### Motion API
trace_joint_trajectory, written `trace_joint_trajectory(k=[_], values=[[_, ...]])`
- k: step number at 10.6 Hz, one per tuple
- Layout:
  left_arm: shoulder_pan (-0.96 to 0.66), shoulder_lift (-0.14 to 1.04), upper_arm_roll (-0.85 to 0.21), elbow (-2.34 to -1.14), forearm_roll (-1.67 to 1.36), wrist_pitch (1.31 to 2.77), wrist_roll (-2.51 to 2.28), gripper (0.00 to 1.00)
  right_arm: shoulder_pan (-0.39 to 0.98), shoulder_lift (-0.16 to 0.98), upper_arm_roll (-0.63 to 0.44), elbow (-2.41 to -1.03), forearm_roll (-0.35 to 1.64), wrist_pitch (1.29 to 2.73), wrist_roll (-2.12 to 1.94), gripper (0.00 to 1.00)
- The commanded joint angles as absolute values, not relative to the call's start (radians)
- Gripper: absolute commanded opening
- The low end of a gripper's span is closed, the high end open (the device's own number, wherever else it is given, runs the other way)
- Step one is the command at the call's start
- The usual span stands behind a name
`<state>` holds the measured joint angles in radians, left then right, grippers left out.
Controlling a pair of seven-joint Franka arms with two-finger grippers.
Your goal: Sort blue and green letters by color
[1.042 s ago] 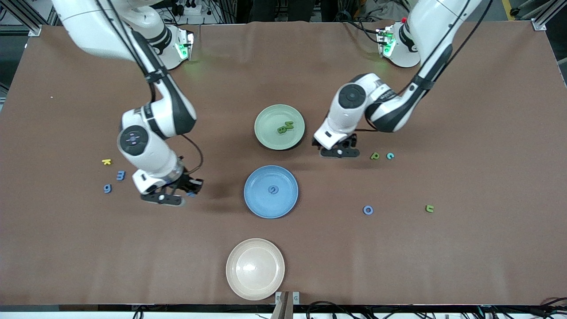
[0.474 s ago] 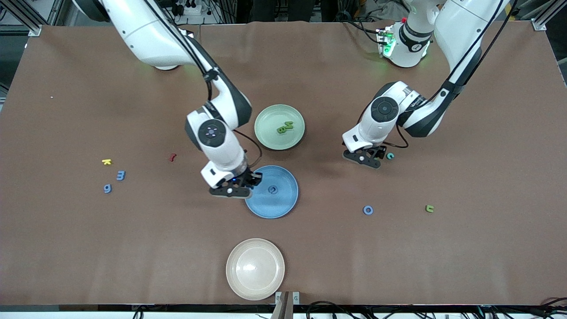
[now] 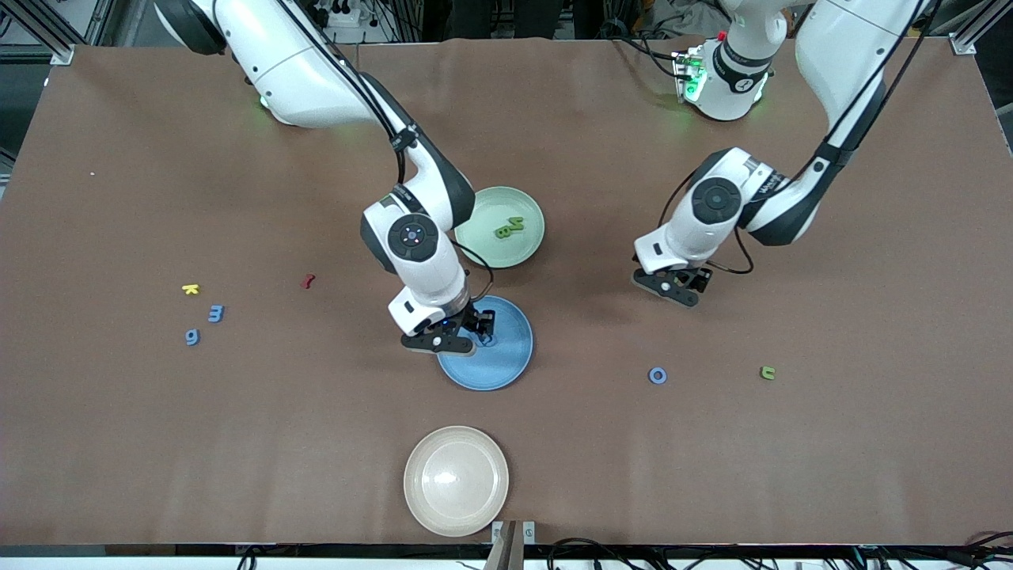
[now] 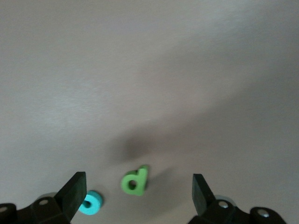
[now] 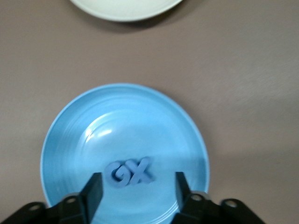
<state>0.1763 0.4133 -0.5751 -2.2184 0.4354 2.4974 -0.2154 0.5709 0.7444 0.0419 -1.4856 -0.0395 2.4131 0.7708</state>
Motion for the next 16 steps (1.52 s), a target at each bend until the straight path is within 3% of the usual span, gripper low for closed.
trace_joint_trajectory(k=[1,5,8,12,16], values=[[0.219,0.414,-0.592,-2.246,0.459,2.536,-0.183,0.95,0.482,0.665,0.048,-1.541,-0.028,2.333,0.718,1.00],[0.219,0.419,-0.592,-2.293,0.459,2.575,-0.183,0.90,0.269,0.540,0.074,-1.727,-0.034,2.338,0.511,1.00],[0.219,0.433,-0.592,-2.296,0.459,2.592,-0.186,0.78,0.112,0.477,0.074,-1.836,-0.044,2.338,0.314,1.00],[0.219,0.437,-0.591,-2.295,0.459,2.595,-0.183,0.76,-0.084,0.436,0.074,-1.954,-0.187,2.352,0.173,1.00],[0.219,0.456,-0.588,-2.286,0.463,2.597,-0.181,0.71,-0.213,0.384,0.074,-2.077,-0.207,2.440,0.097,1.00]])
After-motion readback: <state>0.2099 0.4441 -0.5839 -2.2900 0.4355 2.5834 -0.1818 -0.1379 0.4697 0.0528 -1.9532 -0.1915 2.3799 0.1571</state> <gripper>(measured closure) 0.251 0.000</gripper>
